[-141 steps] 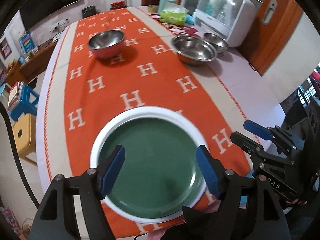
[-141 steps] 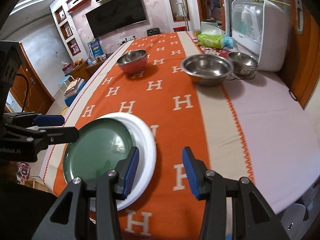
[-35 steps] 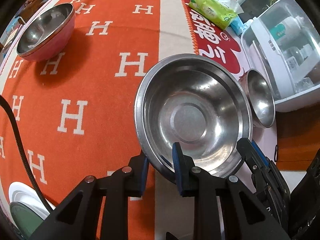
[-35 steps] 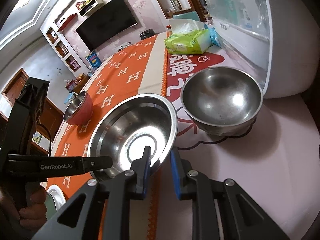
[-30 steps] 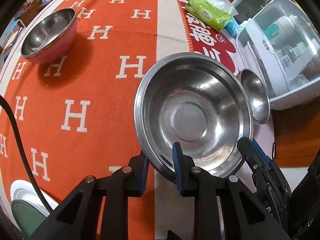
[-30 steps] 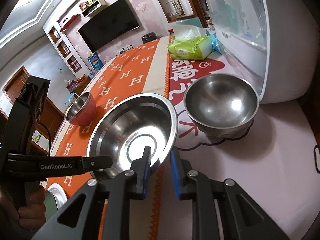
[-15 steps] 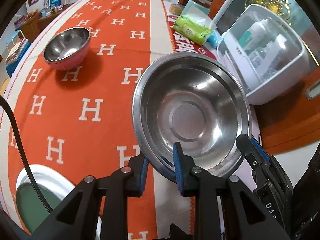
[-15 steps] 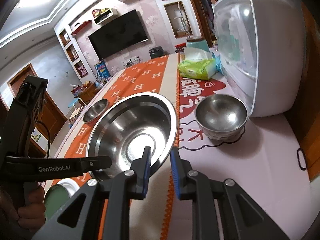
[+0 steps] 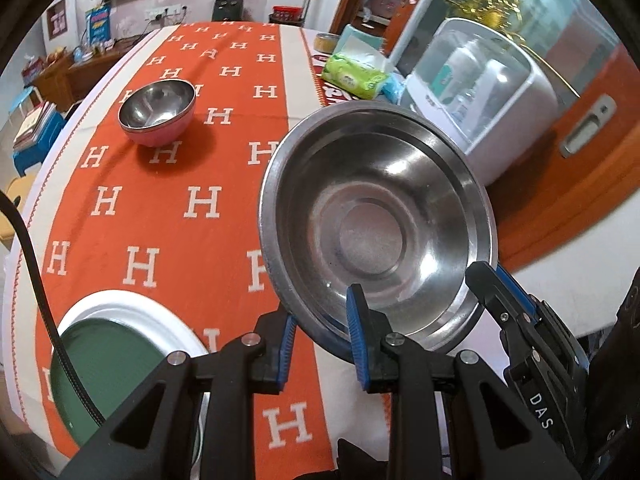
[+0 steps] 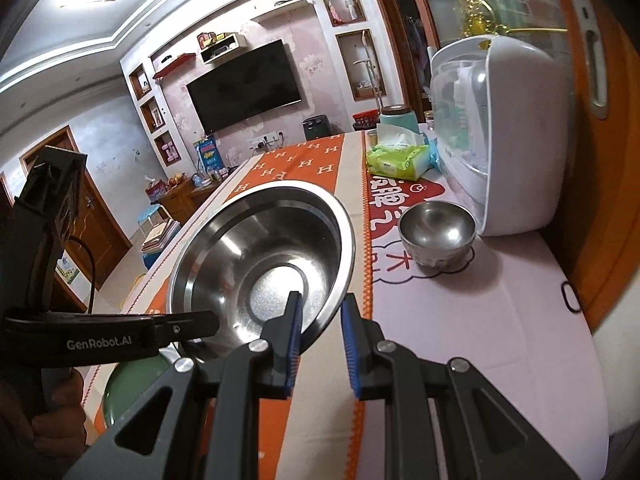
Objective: Organize plates and bowls
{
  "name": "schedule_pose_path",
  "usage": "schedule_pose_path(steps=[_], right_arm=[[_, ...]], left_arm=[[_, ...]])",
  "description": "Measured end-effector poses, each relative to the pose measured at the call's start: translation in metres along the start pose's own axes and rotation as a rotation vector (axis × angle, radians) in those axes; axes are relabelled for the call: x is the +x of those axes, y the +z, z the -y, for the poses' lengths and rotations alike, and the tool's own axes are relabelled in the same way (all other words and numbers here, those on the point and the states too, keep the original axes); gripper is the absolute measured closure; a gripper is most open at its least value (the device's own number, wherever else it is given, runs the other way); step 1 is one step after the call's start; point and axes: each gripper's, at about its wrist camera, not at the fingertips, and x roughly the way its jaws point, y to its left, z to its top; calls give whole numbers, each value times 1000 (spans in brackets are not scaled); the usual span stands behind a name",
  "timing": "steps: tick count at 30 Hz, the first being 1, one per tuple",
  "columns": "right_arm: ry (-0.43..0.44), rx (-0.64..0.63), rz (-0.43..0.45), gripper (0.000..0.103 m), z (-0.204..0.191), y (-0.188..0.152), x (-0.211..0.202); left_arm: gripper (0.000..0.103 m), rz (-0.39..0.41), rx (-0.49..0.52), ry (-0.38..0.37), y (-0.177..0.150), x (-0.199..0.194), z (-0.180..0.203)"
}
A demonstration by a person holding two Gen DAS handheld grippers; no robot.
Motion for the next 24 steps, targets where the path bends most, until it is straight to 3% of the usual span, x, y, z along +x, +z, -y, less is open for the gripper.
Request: schedule_pose_path(steps=[14,24], right_arm=[[-94,32,-19,84,-29,-52,-55],[-152,69,-121,84,-33,-85,-58]], left_arm=[[78,-69,110,-60,-65,-26,0],[77,-187,158,-77,-93,-7,-2]])
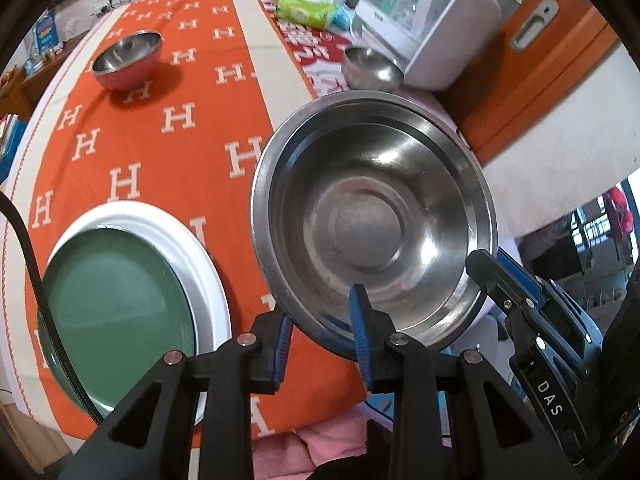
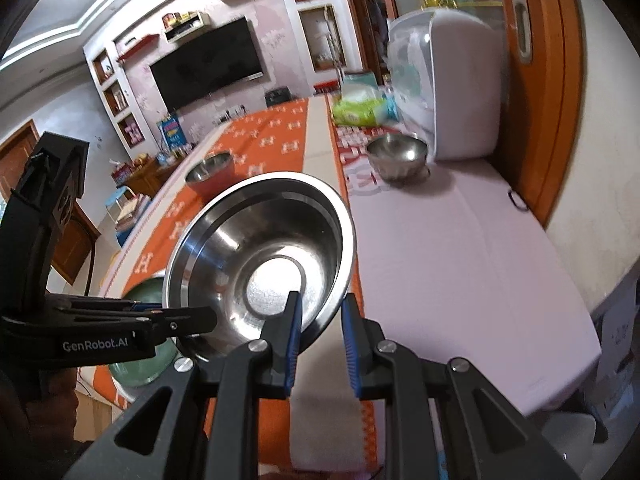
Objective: Organize plates and bowls
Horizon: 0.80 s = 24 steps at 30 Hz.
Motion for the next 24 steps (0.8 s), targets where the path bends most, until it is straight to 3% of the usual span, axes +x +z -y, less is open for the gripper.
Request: schedule_pose_path(steps=[15,24], right_arm=[[-41,-10,-211,83,8,-16,42],[-9,-42,-300,82,17,-13,63]], left_arm=[[74,-157,17,36,-7,45,-1],[71,-205,4,52,-5,62,0]])
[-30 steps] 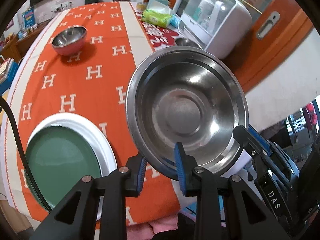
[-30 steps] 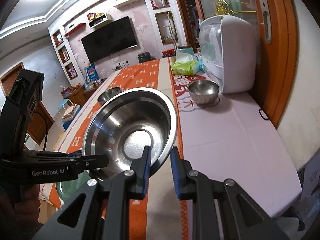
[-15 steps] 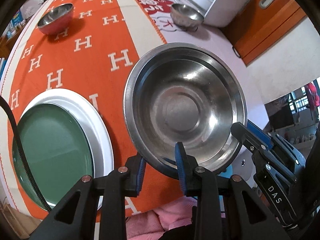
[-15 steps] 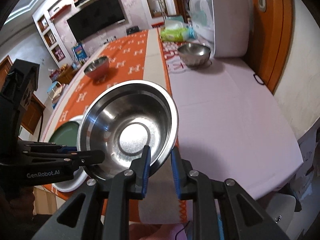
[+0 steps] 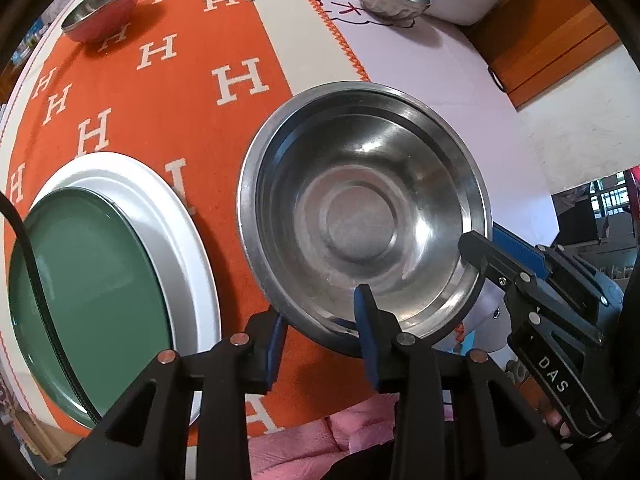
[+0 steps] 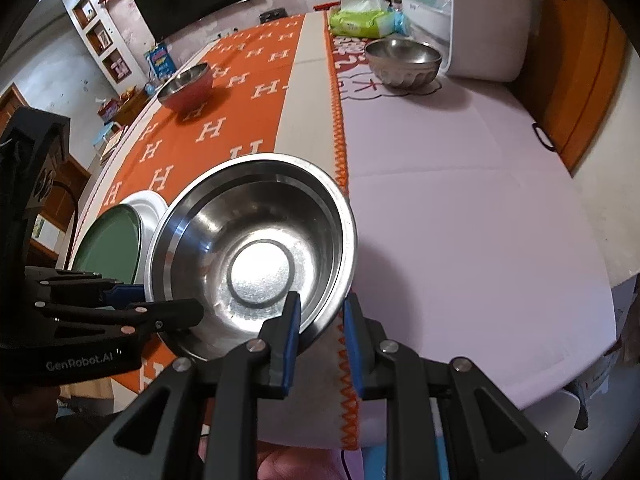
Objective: Organize plates and bowls
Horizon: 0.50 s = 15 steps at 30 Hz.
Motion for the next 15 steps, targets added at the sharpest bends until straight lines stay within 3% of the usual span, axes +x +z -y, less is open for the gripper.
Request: schedule_pose_path(steps=[6,12,15], right_arm=[[31,-34,-62,80,8,7,11],[75,-38,-52,78,21,18,11],[96,-49,-52,67,27,24,13]], left_arm=[[71,-29,-9,3,5,9,1],[67,-42,25,70,7,14,11],[65,-34,24,93,8,12,13]])
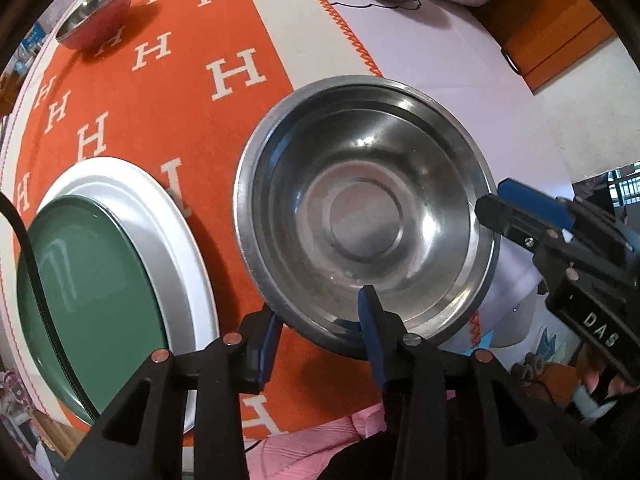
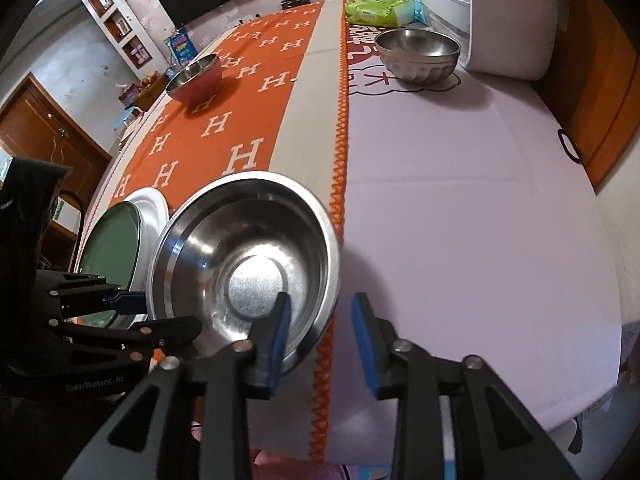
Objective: Organize plates and bowls
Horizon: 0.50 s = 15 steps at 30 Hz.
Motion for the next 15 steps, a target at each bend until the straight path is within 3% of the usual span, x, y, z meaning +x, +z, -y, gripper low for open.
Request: schedule_pose_path(steps=[4,9,15], right_arm=[[12,-12,-9,61,7,8,3],[23,-40,-19,58,15,22,9],[32,-72,16,58,19,43,8]], left_arm=[[52,16,10,29,-2,-8,0],[45,22,4,40,-3,-21,-2],[42,39,-65,22,-9,-40,-15]])
